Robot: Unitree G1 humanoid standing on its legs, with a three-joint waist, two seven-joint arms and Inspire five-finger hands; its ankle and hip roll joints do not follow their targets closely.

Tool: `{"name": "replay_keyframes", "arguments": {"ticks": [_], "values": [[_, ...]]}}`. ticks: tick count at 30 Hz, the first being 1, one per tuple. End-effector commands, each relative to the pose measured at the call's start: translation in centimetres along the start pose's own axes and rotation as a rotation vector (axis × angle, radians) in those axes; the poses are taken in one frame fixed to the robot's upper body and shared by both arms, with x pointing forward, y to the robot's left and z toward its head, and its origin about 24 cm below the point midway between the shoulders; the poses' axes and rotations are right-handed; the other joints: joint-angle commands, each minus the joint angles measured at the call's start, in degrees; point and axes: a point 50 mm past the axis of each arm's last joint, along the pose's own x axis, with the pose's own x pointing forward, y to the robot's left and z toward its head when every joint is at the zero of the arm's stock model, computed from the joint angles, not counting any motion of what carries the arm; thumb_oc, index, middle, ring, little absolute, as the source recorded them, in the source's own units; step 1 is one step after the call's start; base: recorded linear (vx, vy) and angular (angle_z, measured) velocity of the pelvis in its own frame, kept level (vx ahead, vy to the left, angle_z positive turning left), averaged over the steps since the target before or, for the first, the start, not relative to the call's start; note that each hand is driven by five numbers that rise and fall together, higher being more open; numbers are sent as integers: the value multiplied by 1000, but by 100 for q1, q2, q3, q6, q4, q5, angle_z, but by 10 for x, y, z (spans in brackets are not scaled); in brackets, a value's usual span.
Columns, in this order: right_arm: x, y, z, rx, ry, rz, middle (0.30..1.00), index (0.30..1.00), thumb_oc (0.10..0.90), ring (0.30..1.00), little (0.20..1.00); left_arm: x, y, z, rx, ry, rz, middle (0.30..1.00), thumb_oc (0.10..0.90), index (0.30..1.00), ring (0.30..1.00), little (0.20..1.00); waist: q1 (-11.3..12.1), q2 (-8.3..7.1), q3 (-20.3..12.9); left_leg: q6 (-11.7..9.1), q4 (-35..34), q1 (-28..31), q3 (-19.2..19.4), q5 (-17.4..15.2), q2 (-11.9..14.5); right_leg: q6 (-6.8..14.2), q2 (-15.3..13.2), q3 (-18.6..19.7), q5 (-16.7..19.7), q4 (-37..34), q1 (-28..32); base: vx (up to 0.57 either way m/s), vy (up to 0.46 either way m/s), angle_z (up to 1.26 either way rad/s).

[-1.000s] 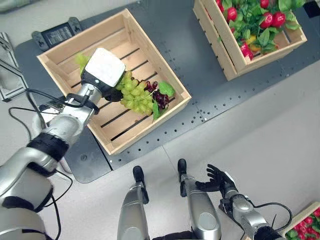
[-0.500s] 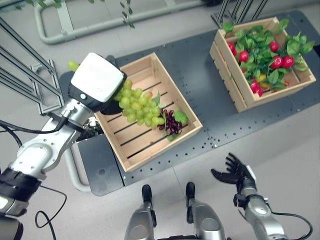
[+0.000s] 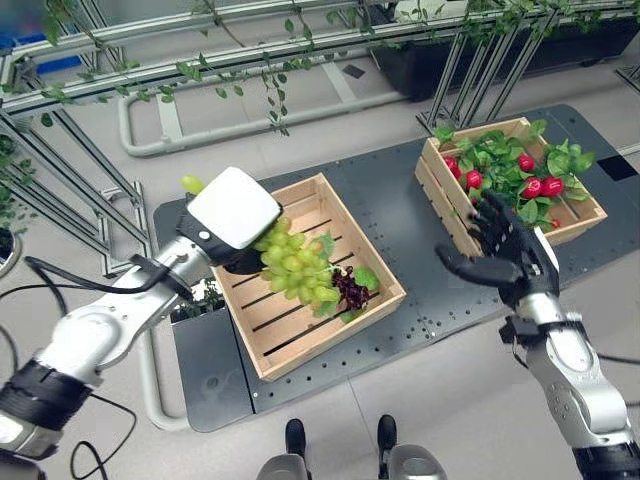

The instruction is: Pick up the fruits from the basket on one side to the basket on the other side

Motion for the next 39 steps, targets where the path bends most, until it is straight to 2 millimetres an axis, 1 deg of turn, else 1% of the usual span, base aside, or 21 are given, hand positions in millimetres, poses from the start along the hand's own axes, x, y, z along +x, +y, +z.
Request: {"name": "replay_keyframes", "arguments": {"ticks": [1,3,4,5,7,8,9,11,16,24,33,39], "values": [[4,19,29,14,-95,228,900,900,800,900,900,22,39,-25,40,110,182,300,400,300,300,300,131,115,-834,99,84,80,46,-592,-342,197,-11,-1,168,232,-338,0,0,0],[6,30,28,50,-86,292,900,900,800,900,900,25,39,-21,21,100,180,300,400,300,300,300,171,105,-878,105,81,123,25,-647,-343,211,-25,-28,130,210,-281,5,-6,2],[9,37,26,75,-75,319,900,900,800,900,900,27,38,-19,10,92,181,300,400,300,300,300,198,92,-902,106,79,124,25,-618,-342,198,-30,-47,155,206,-272,0,0,0],[9,37,26,77,-75,322,900,900,800,900,900,27,38,-18,8,90,180,300,400,300,300,300,199,96,-913,105,66,151,14,-651,-341,209,-28,-50,121,198,-246,0,0,0],[14,51,23,110,-65,391,900,900,800,900,900,34,40,-11,-10,59,184,300,400,300,300,300,258,81,-985,100,70,151,2,-629,-343,198,-48,-86,153,147,-205,22,-15,5],[14,53,23,111,-65,396,900,900,800,900,900,35,41,-10,-11,58,186,300,400,300,300,300,263,80,-991,98,69,154,-2,-630,-343,198,-50,-91,154,140,-197,27,-7,14],[17,61,22,117,-55,421,900,900,800,900,900,39,44,-6,-22,50,200,300,400,300,300,300,286,77,-1019,90,73,164,-13,-639,-342,206,-64,-111,153,128,-176,21,-2,14],[19,66,18,102,-41,416,900,900,800,900,900,41,47,-4,-37,45,213,300,400,300,300,300,315,82,-1051,78,84,170,-18,-653,-337,214,-75,-134,142,124,-155,15,2,10],[20,73,11,85,11,441,900,900,800,900,900,41,54,-3,-91,66,248,300,400,300,300,300,342,90,-1106,72,48,213,-3,-658,-311,228,-86,-161,125,121,-139,0,0,0],[19,74,2,69,77,454,900,900,800,900,900,38,58,-1,-115,63,269,300,400,300,300,300,343,84,-1173,52,37,224,-2,-662,-297,225,-93,-134,122,80,-114,0,0,0],[16,79,-11,65,151,489,900,900,800,900,900,39,68,11,-130,4,340,300,400,300,300,300,312,90,-1218,55,49,249,40,-664,-289,225,-97,-80,124,66,-95,0,0,0],[15,81,-14,40,180,518,900,900,800,900,900,40,76,16,-127,-30,365,300,400,300,300,300,283,72,-1242,53,38,265,63,-660,-275,232,-92,-42,129,63,-102,9,1,-3]]}}
